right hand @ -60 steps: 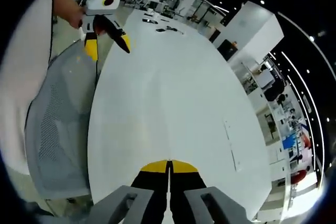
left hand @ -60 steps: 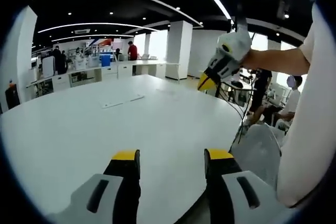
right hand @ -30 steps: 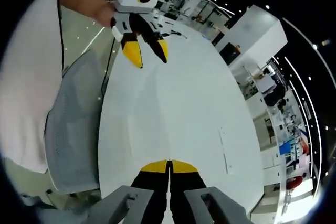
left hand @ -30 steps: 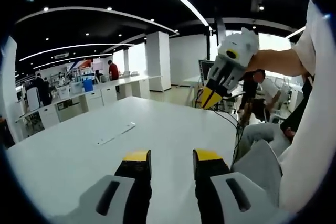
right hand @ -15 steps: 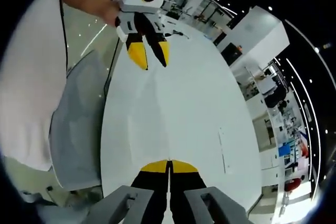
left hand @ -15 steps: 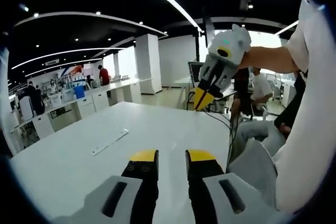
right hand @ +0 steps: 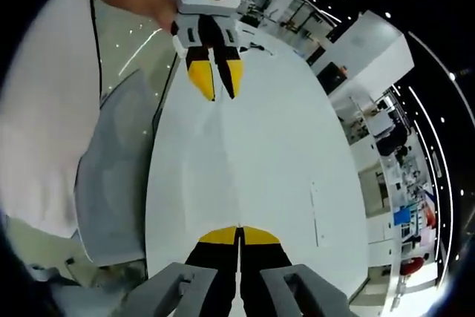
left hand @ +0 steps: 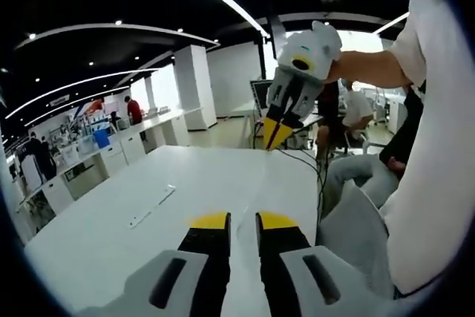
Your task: Arrange the food packaging bags into a neat stack by flattening each bag and aligning their edges.
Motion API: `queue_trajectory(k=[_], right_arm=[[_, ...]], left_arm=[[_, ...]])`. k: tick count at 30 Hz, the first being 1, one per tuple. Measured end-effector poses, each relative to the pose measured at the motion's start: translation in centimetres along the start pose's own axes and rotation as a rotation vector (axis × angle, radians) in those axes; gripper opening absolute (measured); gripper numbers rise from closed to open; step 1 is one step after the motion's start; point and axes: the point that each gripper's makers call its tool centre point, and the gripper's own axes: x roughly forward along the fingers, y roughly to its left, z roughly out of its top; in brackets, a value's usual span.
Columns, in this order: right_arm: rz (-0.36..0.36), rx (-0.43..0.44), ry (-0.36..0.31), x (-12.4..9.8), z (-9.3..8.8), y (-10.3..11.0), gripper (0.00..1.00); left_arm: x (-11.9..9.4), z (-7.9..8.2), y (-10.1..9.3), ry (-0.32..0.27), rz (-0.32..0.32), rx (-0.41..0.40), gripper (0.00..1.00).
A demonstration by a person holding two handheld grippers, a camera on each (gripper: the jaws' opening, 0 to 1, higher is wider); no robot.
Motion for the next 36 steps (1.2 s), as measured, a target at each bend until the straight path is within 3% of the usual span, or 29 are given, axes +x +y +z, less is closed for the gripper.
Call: queue_trajectory(k=[7,9,12,23,36], right_arm=[[0.002,-0.010,0.004,-0.2,0.2,0.1,0.00],[0.005,-0.012,0.003,-0.2,0.3,0.3,0.00],[0.007,-0.018,0.007,-0.2,0.3,0.4,0.00],[0.015,-0.030,0.020,0.1,0.1,0.5,0.00],[0.022,-0.038,0.033,0.4,-0.1,0.8,0.00]], left_arm=[[0.1,0.1,-0.3,0.101,-0.036,0.118,0.10],[0.1,-0.4,-0.8,0.152,-0.066,0.127,0.11],[0.4,-1.1,-0.9,0.229,-0.072,0.208,0.09],[0.9,-1.6,-1.7,0.344,-0.124,0.303,0.05],[0.8,-2.4,-1.8,0.436,-0.163,0.319,0.03]])
